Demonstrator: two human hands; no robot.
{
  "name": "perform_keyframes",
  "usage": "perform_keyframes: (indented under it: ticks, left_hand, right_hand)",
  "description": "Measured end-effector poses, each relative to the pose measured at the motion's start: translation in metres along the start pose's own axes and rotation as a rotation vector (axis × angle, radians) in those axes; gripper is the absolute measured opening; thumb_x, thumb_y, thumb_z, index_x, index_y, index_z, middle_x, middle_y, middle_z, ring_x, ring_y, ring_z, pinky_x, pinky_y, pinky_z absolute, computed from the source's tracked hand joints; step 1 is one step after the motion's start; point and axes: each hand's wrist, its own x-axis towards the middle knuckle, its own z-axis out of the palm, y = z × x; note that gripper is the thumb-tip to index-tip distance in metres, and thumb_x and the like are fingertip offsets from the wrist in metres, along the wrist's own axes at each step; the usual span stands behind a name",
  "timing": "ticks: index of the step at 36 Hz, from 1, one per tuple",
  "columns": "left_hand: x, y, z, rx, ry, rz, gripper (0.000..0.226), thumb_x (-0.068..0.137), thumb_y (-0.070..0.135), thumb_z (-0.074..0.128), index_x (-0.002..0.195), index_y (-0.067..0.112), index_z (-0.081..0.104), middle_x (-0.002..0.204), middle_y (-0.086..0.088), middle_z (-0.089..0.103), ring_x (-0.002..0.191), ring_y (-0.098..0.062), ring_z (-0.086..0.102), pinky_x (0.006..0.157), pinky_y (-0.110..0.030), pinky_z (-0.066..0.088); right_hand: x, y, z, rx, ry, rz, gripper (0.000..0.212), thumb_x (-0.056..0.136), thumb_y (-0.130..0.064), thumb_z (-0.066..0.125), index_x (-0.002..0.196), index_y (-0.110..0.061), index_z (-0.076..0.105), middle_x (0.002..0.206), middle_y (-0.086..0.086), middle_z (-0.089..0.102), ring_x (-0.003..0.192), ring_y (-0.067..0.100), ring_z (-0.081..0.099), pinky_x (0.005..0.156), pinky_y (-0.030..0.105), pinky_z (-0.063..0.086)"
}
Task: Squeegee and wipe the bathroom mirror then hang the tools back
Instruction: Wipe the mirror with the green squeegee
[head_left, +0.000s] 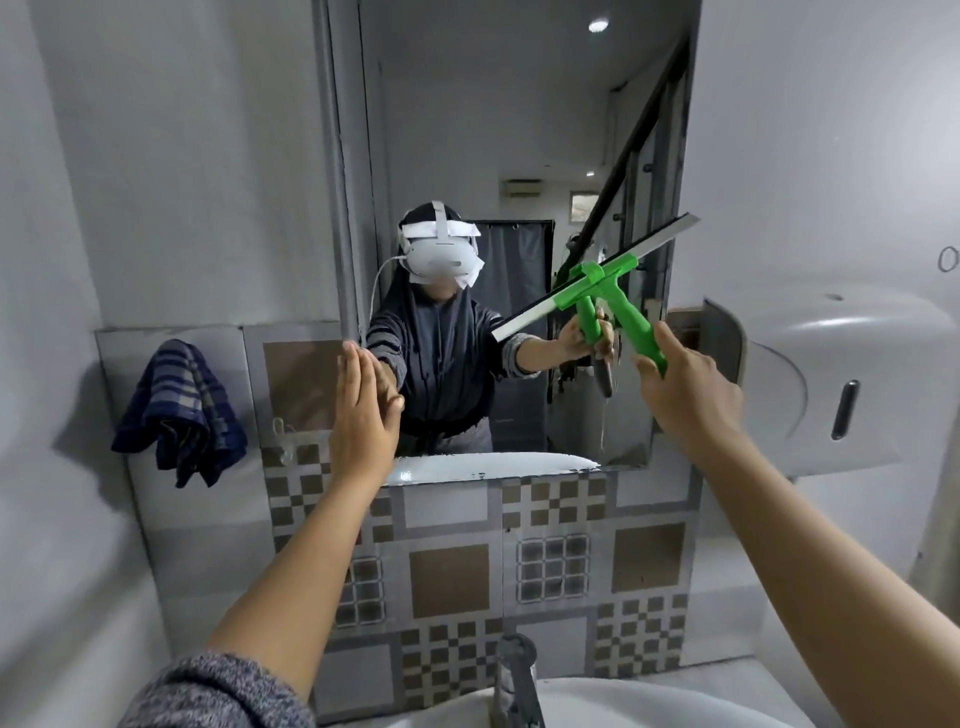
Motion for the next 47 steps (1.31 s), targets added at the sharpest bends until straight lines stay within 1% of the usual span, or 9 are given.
perform_keyframes:
  ticks: [5,9,14,20,24,26,28,33,47]
  left_hand:
    - [0.0,-0.008,-0.004,-0.003,-0.026,0.055,0.084,0.09,0.02,0.058,0.146,0.013,-0.004,0.155,0.002,-0.01,0.143,-0.016,-0.004,0.111,-0.029,0.021]
    - [-0.001,-0.012,-0.009,-0.003,-0.047,0.072,0.088,0.089,0.019,0.06,0.143,0.02,-0.01,0.153,0.006,-0.013,0.143,-0.016,-0.002,0.108,-0.04,0.035]
    - [0.0,-0.013,-0.011,0.012,-0.063,0.08,0.086,0.088,0.017,0.06,0.147,0.015,-0.002,0.155,0.004,-0.011,0.143,-0.017,-0.001,0.099,-0.02,0.031]
    - [-0.001,-0.017,-0.015,0.033,-0.083,0.103,0.084,0.088,0.016,0.06,0.147,0.013,-0.001,0.156,0.001,-0.01,0.143,-0.014,-0.004,0.096,-0.014,0.028]
    - [-0.003,-0.022,-0.015,0.045,-0.091,0.134,0.083,0.089,0.015,0.059,0.147,0.011,0.0,0.155,0.0,-0.01,0.142,-0.014,-0.007,0.104,-0.015,0.019]
    - [-0.004,-0.024,-0.015,0.052,-0.092,0.147,0.083,0.089,0.016,0.059,0.147,0.011,0.0,0.155,-0.001,-0.009,0.142,-0.016,-0.006,0.1,-0.015,0.023]
    - [-0.003,-0.026,-0.016,0.06,-0.098,0.158,0.082,0.09,0.018,0.058,0.147,0.011,-0.001,0.156,-0.001,-0.009,0.143,-0.016,-0.006,0.098,-0.015,0.025]
    - [-0.001,-0.035,-0.019,0.101,-0.126,0.193,0.081,0.091,0.021,0.056,0.147,0.012,-0.002,0.156,0.0,-0.011,0.143,-0.016,-0.006,0.102,-0.015,0.014]
    - [-0.002,-0.047,-0.023,0.101,-0.145,0.254,0.078,0.09,0.02,0.057,0.147,0.01,0.005,0.152,0.004,-0.013,0.143,-0.017,-0.001,0.104,-0.018,0.012]
  right_hand:
    - [-0.013,-0.012,0.019,0.102,0.001,0.105,0.041,0.096,-0.038,0.038,0.135,-0.026,0.033,0.101,0.015,0.064,0.087,0.035,0.06,0.072,0.042,0.05]
    - [-0.023,-0.023,0.031,0.187,-0.007,0.183,0.044,0.096,-0.041,0.036,0.138,-0.028,0.03,0.102,0.014,0.063,0.088,0.034,0.06,0.071,0.038,0.048]
    - [-0.034,-0.042,0.038,0.295,-0.026,0.282,0.041,0.096,-0.04,0.035,0.134,-0.023,0.034,0.099,0.013,0.059,0.085,0.033,0.058,0.072,0.04,0.047]
    - [-0.047,-0.068,0.051,0.476,-0.002,0.366,0.028,0.094,-0.04,0.039,0.107,-0.016,0.044,0.09,0.015,0.06,0.075,0.034,0.062,0.07,0.05,0.054]
    - [-0.054,-0.085,0.055,0.581,0.024,0.384,0.028,0.095,-0.034,0.041,0.098,-0.007,0.049,0.082,0.01,0.054,0.062,0.021,0.054,0.056,0.035,0.046]
    - [-0.057,-0.092,0.06,0.619,0.041,0.379,0.03,0.095,-0.031,0.042,0.096,-0.003,0.051,0.083,0.011,0.053,0.06,0.017,0.049,0.053,0.03,0.038]
    - [-0.061,-0.101,0.066,0.658,0.062,0.377,0.03,0.095,-0.03,0.043,0.094,-0.002,0.052,0.082,0.01,0.053,0.06,0.017,0.049,0.05,0.028,0.035]
    - [-0.074,-0.123,0.08,0.709,0.098,0.368,0.027,0.095,-0.028,0.045,0.084,-0.004,0.049,0.067,0.001,0.045,0.052,0.01,0.043,0.038,0.017,0.029]
    - [-0.097,-0.163,0.113,0.83,0.13,0.271,0.029,0.094,-0.029,0.05,0.076,-0.008,0.042,0.058,-0.001,0.04,0.044,0.008,0.034,0.036,0.014,0.031]
